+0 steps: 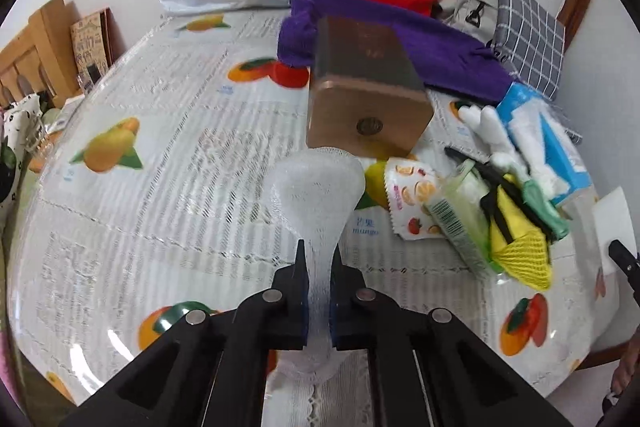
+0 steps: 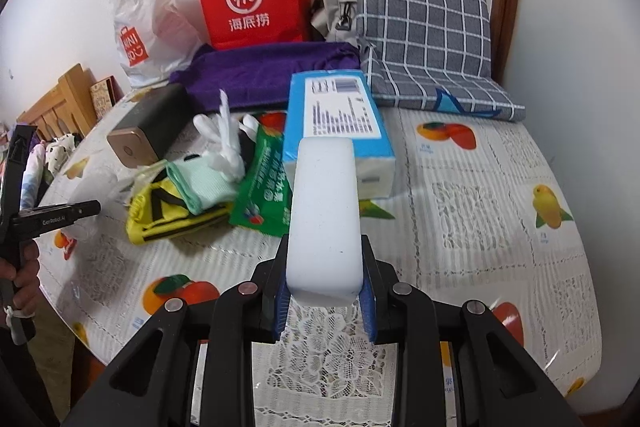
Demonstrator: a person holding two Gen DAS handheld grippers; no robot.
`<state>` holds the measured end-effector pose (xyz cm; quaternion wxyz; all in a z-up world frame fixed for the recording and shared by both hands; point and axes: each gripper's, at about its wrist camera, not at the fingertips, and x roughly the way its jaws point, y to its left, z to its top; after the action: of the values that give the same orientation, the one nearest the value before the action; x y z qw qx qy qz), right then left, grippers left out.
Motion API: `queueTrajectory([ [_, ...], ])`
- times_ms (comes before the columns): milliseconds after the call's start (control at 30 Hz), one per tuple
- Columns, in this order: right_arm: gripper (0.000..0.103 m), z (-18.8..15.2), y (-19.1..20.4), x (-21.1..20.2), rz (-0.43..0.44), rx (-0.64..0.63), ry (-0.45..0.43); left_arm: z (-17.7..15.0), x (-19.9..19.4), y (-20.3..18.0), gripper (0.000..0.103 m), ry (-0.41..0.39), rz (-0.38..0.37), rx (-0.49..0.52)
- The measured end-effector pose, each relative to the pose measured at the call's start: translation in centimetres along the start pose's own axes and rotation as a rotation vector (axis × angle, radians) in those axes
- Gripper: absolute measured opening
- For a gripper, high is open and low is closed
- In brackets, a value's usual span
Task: Organize soft objects
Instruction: 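Carry the mesh bag and sponge over the purple towel with both tools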
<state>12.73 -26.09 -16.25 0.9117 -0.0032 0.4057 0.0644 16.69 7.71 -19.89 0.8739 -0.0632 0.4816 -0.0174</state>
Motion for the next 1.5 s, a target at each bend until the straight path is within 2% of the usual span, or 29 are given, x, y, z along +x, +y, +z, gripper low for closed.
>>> queueTrajectory([
  [333, 0.029, 3.2, 0.3, -1.1, 0.015, 0.004, -0.012, 3.3, -3.3, -0.7, 0.007, -0.041, -0.014, -0.014],
  [533, 0.029, 6.7, -0.1, -1.3, 0.026, 0.027, -0.050, 6.3, -4.3, -2.0, 0.007, -0.067, -0.016, 0.003],
  [967, 0.029, 14.8, 1.0, 0.5, 0.040, -0.010, -0.098, 14.4, -4.2, -4.3, 0.007, -0.116, -0.026, 0.032],
  [1133, 0.029, 17.7, 1.2, 2.2, 0.054, -0.017, -0.106, 17.8, -2.9, -4.8, 0.007, -0.119, -0.020, 0.028],
  [1500, 0.029, 23.5, 1.6, 9.0, 0.053, -0.052, -0.081, 23.9, 2.7, -6.5, 0.007, -0.055, -0.036, 0.030],
])
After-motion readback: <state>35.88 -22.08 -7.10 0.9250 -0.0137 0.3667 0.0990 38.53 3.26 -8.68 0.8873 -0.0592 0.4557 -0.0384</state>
